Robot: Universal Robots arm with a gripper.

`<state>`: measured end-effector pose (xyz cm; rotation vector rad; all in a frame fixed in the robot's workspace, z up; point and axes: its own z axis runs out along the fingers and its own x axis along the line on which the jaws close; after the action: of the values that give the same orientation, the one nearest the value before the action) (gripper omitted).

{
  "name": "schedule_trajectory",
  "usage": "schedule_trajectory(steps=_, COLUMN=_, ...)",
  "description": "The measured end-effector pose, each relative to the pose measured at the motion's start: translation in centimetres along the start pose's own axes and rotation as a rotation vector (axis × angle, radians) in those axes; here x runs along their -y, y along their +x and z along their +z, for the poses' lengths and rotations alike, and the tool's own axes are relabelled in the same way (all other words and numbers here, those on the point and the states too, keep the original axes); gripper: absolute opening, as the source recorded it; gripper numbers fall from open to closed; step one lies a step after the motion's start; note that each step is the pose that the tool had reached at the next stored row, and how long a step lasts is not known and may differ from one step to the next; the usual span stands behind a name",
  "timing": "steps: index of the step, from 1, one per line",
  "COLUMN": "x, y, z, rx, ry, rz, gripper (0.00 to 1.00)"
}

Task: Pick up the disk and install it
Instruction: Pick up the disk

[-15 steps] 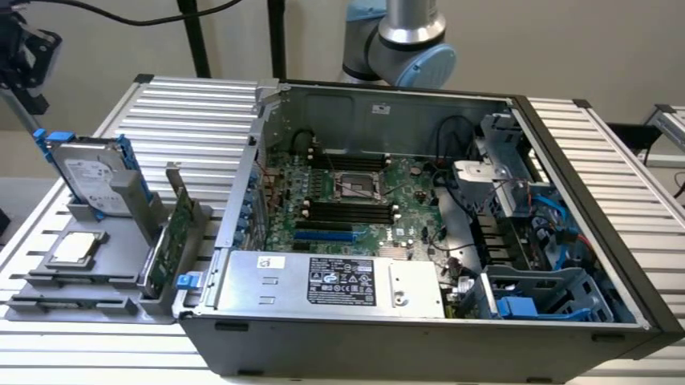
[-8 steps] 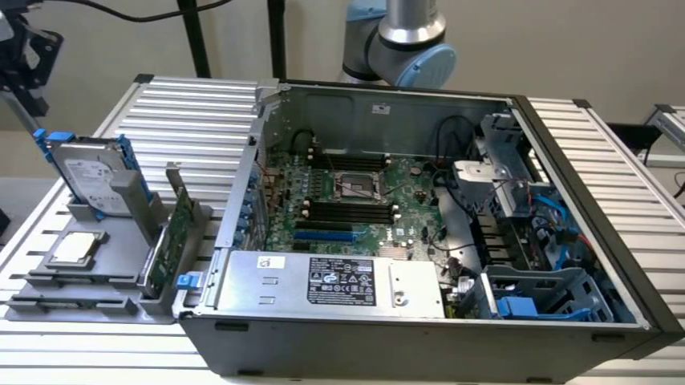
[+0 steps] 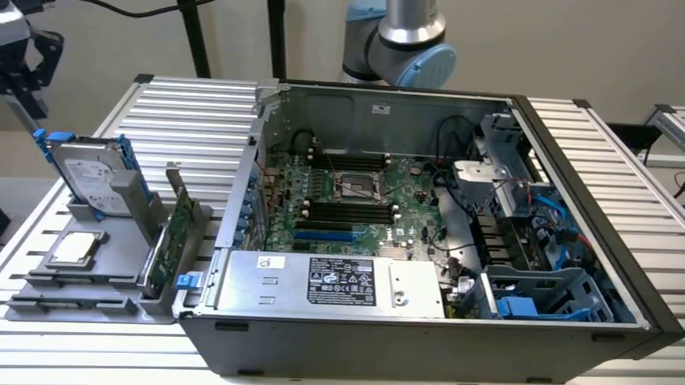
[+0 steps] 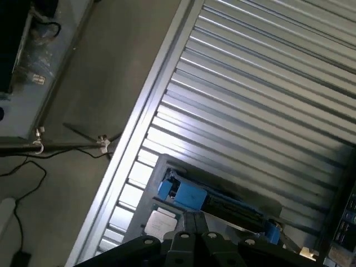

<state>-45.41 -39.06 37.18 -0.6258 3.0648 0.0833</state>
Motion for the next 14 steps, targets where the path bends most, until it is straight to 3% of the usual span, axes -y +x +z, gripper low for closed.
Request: schedule_trajectory(steps=14, x=0.03, y=0.01, z=0.61, rx=-0.0124, ry=-0.0059, rz=-0.254, gripper=0.11)
